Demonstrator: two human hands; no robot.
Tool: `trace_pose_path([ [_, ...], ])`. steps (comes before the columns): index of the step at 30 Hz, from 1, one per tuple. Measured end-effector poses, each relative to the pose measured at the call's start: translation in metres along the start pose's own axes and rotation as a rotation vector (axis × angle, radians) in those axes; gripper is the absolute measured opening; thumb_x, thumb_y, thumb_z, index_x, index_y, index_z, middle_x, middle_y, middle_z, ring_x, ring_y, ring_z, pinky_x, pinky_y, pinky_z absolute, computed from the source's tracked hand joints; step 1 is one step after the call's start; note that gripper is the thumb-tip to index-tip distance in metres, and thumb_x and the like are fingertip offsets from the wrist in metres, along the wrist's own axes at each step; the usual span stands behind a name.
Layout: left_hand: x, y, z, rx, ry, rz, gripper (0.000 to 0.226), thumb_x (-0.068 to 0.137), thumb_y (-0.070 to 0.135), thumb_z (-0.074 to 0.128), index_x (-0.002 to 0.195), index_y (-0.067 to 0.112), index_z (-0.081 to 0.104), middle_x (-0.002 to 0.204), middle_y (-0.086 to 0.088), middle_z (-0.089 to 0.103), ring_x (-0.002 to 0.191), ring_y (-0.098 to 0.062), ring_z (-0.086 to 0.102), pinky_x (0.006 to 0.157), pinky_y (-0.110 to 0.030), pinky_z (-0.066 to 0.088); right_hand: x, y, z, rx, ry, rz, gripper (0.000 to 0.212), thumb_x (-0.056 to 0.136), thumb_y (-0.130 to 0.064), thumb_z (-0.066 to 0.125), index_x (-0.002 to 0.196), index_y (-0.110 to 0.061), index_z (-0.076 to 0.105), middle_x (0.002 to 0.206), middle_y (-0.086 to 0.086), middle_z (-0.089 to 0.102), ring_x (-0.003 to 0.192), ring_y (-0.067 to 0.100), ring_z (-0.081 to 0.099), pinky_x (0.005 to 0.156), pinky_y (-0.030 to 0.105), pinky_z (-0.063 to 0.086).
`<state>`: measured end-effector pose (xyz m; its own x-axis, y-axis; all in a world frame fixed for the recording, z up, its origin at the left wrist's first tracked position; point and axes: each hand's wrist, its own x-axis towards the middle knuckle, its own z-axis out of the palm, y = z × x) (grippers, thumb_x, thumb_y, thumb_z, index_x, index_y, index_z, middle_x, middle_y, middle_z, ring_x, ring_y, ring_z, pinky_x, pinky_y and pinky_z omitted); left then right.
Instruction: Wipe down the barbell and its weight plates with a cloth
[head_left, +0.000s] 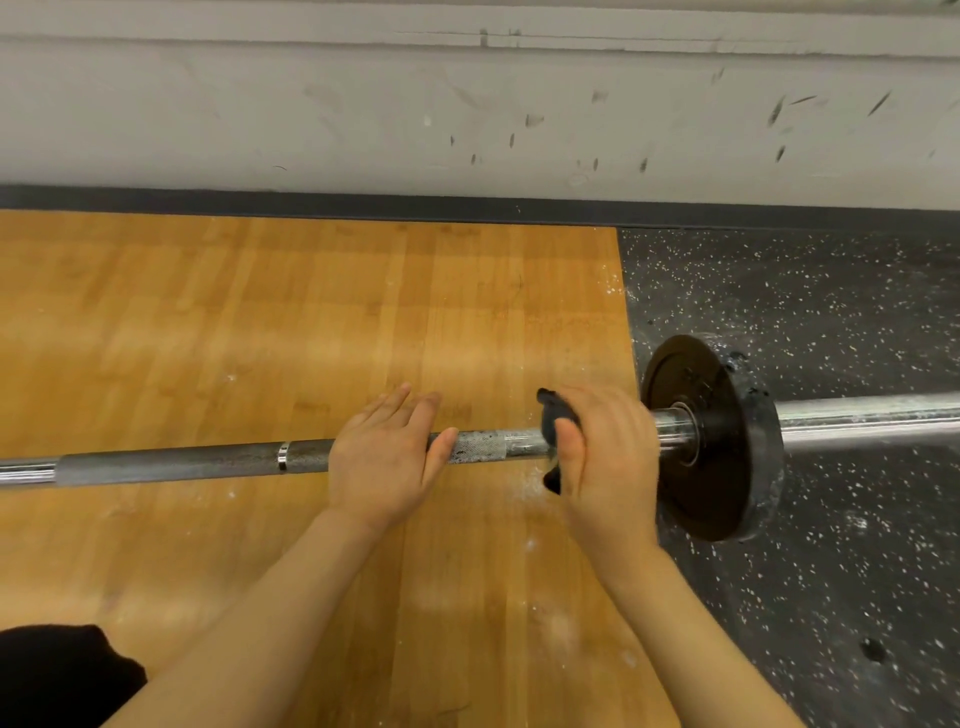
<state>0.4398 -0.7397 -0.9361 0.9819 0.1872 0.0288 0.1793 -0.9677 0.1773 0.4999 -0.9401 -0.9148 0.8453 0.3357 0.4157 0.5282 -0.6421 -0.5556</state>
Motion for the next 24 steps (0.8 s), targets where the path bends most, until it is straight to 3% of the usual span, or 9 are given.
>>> trace_pose_path([
  [2,0.0,-0.001,0.0,-0.001,0.003,0.0,0.072,0.102,0.051,0.012,0.117,0.008,0.067,0.104,-0.011,0.073,0.116,-0.026,0.062,0.089,-0.039,0.051,-0.007,-0.004,0.01,-0.153,-0.081,-0.031,0.045,0.102,-0.033,0.036,0.121,-0.004,0.064,0.127,0.01,0.062,0.124,0.028,0.054,0.108,0.048,0.037],
  [4,0.001,-0.001,0.001,0.008,0.017,0.002,0.069,0.102,0.05,0.014,0.117,0.008,0.067,0.104,-0.011,0.073,0.114,-0.026,0.063,0.088,-0.038,0.051,-0.012,-0.004,0.015,-0.24,-0.131,-0.028,0.046,0.099,-0.033,0.039,0.128,-0.003,0.06,0.138,0.012,0.055,0.133,0.03,0.046,0.113,0.049,0.03],
  [8,-0.001,0.0,0.002,0.021,0.019,0.008,0.069,0.103,0.049,0.014,0.118,0.008,0.066,0.104,-0.009,0.073,0.117,-0.025,0.061,0.091,-0.038,0.049,0.002,-0.002,0.015,-0.249,-0.23,0.014,0.048,0.099,-0.035,0.04,0.128,-0.001,0.059,0.136,0.014,0.057,0.133,0.031,0.046,0.112,0.043,0.032],
  [11,-0.005,0.0,0.003,0.031,0.021,0.012,0.069,0.103,0.049,0.013,0.12,0.008,0.065,0.108,-0.008,0.072,0.121,-0.025,0.059,0.098,-0.039,0.045,0.029,-0.003,0.018,-0.268,-0.42,0.118,0.048,0.102,-0.038,0.039,0.133,-0.004,0.056,0.142,0.011,0.052,0.14,0.027,0.037,0.113,0.04,0.03],
  [14,-0.006,0.0,0.002,0.037,0.015,0.01,0.069,0.103,0.049,0.013,0.12,0.007,0.065,0.109,-0.008,0.072,0.121,-0.025,0.059,0.098,-0.039,0.045,0.04,-0.001,0.018,-0.312,-0.566,0.102,0.052,0.103,-0.041,0.031,0.139,-0.009,0.049,0.149,0.007,0.045,0.144,0.022,0.029,0.115,0.035,0.025],
  [18,-0.007,0.001,-0.002,0.043,-0.007,0.014,0.068,0.102,0.049,0.015,0.121,0.007,0.065,0.109,-0.009,0.072,0.12,-0.026,0.059,0.097,-0.04,0.047,0.019,-0.007,0.005,-0.232,-0.507,0.087,0.052,0.101,-0.04,0.041,0.142,-0.008,0.046,0.149,0.006,0.043,0.142,0.023,0.032,0.115,0.038,0.028],
  [21,-0.008,0.002,-0.002,0.043,-0.007,0.002,0.064,0.101,0.047,0.02,0.121,0.007,0.065,0.11,-0.01,0.072,0.121,-0.026,0.059,0.097,-0.04,0.046,-0.005,-0.011,-0.003,-0.188,-0.375,0.059,0.054,0.097,-0.037,0.051,0.139,-0.003,0.049,0.144,0.011,0.049,0.136,0.028,0.042,0.111,0.043,0.037],
  [24,-0.011,0.004,-0.003,0.053,-0.018,-0.013,0.063,0.1,0.047,0.02,0.123,0.008,0.064,0.113,-0.01,0.071,0.122,-0.026,0.058,0.099,-0.039,0.045,-0.007,-0.009,-0.005,-0.208,-0.364,0.064,0.051,0.097,-0.037,0.053,0.136,-0.003,0.052,0.135,0.011,0.056,0.125,0.028,0.052,0.104,0.041,0.042],
])
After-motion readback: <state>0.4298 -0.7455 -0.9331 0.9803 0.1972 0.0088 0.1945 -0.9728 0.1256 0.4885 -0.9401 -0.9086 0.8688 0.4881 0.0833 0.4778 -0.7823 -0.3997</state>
